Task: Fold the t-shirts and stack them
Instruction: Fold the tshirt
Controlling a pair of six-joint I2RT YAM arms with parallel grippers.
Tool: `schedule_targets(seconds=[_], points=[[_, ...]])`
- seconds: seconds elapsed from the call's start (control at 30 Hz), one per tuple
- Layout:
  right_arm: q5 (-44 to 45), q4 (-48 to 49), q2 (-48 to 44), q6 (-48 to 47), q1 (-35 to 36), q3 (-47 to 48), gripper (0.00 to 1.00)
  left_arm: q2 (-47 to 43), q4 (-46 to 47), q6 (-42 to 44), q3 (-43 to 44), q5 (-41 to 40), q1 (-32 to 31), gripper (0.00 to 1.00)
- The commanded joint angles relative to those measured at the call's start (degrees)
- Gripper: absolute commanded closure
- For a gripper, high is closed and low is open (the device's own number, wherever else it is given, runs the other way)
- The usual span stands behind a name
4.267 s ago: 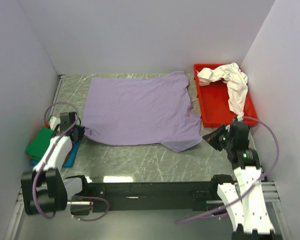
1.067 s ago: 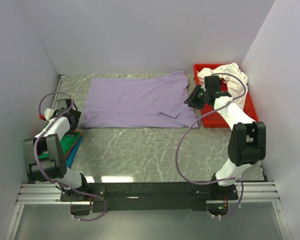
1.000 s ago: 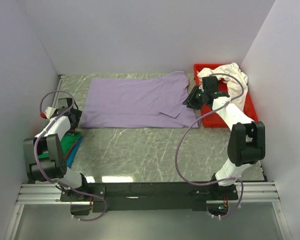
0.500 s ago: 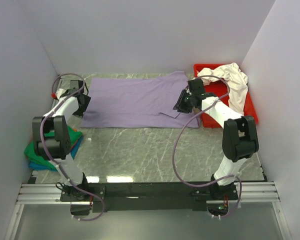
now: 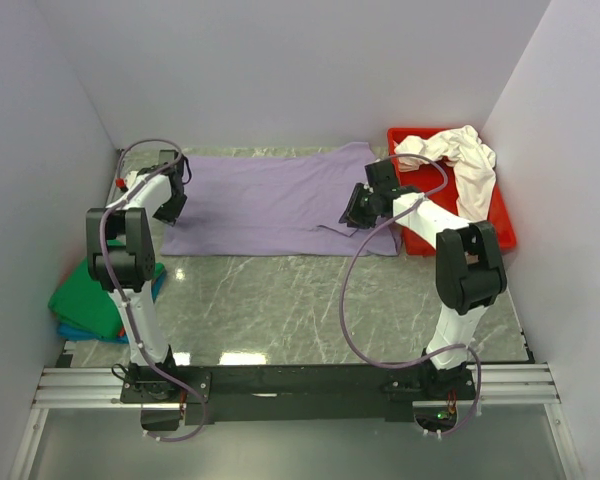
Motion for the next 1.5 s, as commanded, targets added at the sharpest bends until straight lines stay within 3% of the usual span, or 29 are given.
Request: schedule_targets(seconds=[0.0, 0.5, 0.6, 0.83, 0.97, 1.17, 1.47], points=[[0.3, 1.8, 0.3, 0.2, 0.4, 2.4, 0.64, 1.2, -4.3, -2.1, 2.8, -3.4, 0.0, 0.52], [-0.7, 2.3, 0.4, -0.5, 0.3, 1.8, 0.65, 6.6, -7.6, -2.8, 7.9, -4.2, 0.1, 0.53], [-0.6, 2.5, 0.3, -0.6, 0.4, 1.5, 0.65, 6.7, -7.6, -2.9, 7.9, -4.2, 0.1, 0.58], [-1.1, 2.9, 0.4, -0.6, 0.3, 1.1, 0.66, 6.5, -7.6, -2.5, 7.6, -4.2, -1.6, 0.83], [-1.3, 3.0, 0.4, -0.7, 0.3, 1.0, 0.66, 6.1, -7.6, -2.2, 7.2, -4.3, -1.6, 0.92], [-1.5, 3.0, 0.5, -0.8, 0.3, 1.0, 0.66, 4.9, -8.9, -2.2, 7.9, -6.1, -1.7, 0.99], [-1.9, 3.1, 0.4, -0.9, 0.2, 1.2, 0.66, 4.8, -10.2, -1.6, 9.6, -8.2, -2.1, 0.98]])
